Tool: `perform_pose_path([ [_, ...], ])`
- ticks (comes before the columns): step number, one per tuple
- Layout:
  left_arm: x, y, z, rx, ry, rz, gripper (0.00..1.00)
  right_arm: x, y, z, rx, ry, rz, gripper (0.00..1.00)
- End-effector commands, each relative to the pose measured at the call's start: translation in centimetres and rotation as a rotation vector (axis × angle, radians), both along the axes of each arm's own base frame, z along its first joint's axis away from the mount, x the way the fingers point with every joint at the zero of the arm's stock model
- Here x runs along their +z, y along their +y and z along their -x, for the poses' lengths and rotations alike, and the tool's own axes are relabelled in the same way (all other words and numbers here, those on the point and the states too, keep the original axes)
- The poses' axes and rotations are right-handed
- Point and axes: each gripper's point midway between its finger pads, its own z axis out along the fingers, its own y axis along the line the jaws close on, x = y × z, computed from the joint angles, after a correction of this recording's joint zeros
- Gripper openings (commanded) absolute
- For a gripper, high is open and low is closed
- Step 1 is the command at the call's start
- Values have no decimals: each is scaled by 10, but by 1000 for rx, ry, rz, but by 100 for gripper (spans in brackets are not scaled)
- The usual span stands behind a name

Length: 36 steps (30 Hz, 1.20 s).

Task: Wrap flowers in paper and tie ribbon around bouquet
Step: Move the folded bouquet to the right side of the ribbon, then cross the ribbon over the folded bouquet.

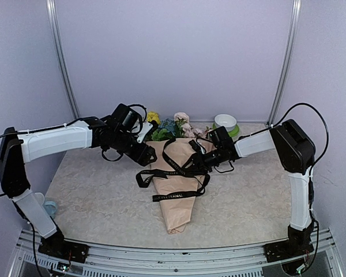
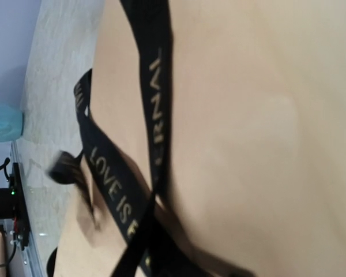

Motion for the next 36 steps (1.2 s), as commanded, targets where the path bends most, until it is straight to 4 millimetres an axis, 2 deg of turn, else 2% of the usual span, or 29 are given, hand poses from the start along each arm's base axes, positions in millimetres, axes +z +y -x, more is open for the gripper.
perform_pose_path([
  [1, 55, -56, 10, -240, -158, 231, 81, 12, 0, -9, -20, -27, 6, 41],
  [4, 23, -77, 4, -290, -165, 136, 81, 15, 0, -11, -27, -33, 10, 41],
  [5, 4, -79, 0, -289, -144, 85, 80, 17, 0, -11, -29, -38, 12, 40],
  [10, -56, -81, -20, -288, -72, -39, 69, 33, 0, -14, -15, -90, 9, 35],
  [12, -55, -90, -18, -325, -59, 30, 64, 32, -1, -17, -13, -95, 21, 35],
  [14, -46, -102, -11, -376, -50, 123, 58, 25, -4, -20, -24, -81, 43, 30],
  [16, -45, -109, -7, -403, -59, 174, 56, 26, -4, -23, -31, -80, 36, 26],
  [23, -98, -104, -23, -337, 25, 82, 57, 47, -1, -28, -15, -126, 10, 24],
  [28, -104, -106, -14, -359, 68, 114, 56, 51, 0, -6, 78, -137, -27, 27],
  [31, -104, -105, -15, -352, 62, 121, 55, 39, -1, 6, 102, -132, 24, 33],
  [36, -110, -101, -22, -319, 64, 95, 46, 25, -2, 20, 121, -111, 71, 35],
])
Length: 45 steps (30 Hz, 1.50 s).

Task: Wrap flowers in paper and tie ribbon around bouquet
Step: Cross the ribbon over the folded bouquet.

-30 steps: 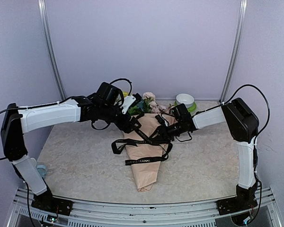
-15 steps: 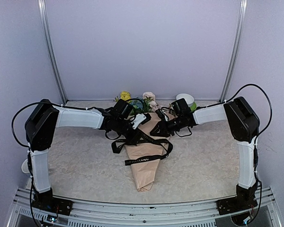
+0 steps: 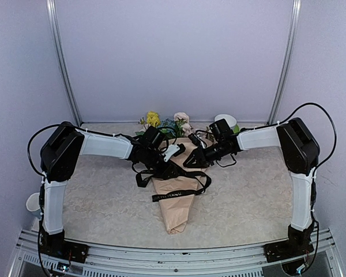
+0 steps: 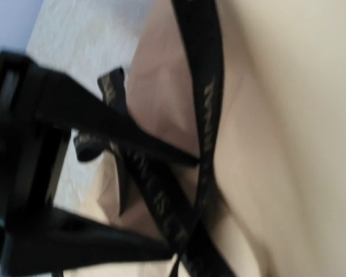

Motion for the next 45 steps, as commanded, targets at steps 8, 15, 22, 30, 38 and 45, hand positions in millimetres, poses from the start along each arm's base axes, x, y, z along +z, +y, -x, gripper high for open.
perform_pose_path([
  [8, -5, 3, -10, 40, -5, -21, 20, -9, 6, 27, 46, 7, 53, 32],
  [15, 3, 0, -3, 10, -17, -1, 0, 1, 15, 19, 32, 24, 9, 0],
  [22, 18, -6, 13, -44, 0, 99, 0, 42, 12, -36, -163, 45, -167, 0],
  [30, 68, -21, 38, -154, 43, 238, 0, 7, 19, -66, -264, 68, -104, 0],
  [38, 166, -15, 87, -315, -74, 408, 0, -11, 10, -58, -278, 72, -52, 0],
  [45, 165, 27, 43, -63, -190, 345, 0, -30, 5, -43, -240, 105, -4, 0],
])
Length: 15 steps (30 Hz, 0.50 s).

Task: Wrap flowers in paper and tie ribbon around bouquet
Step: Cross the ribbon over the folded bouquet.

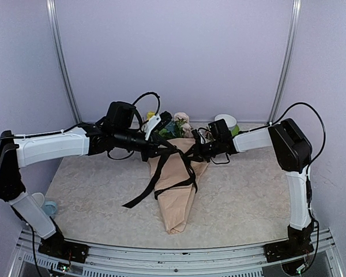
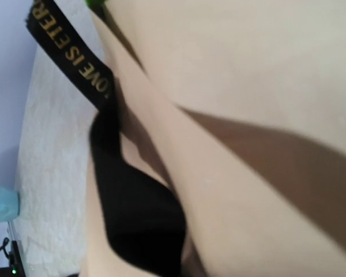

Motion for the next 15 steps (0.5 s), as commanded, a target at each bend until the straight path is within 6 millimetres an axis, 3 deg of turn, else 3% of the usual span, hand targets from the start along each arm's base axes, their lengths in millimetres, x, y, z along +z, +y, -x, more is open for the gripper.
perform_pose_path([
  [1, -39, 30, -42, 211, 29, -107, 0, -24, -3, 18, 36, 39, 52, 0],
  [3, -64, 42, -54, 287, 44, -207, 2, -29, -4, 22, 42, 48, 64, 0],
  [6, -90, 50, -58, 331, 65, -321, 24, -33, -5, 25, 47, 56, 71, 0],
  [8, -93, 46, -52, 309, 59, -328, 43, -33, -5, 26, 48, 57, 72, 0],
  [11, -83, 26, -35, 191, 26, -291, 65, -29, -3, 24, 49, 55, 64, 0],
  [15, -84, -9, -15, 46, -52, -321, 71, -20, 0, 21, 47, 41, 55, 0],
])
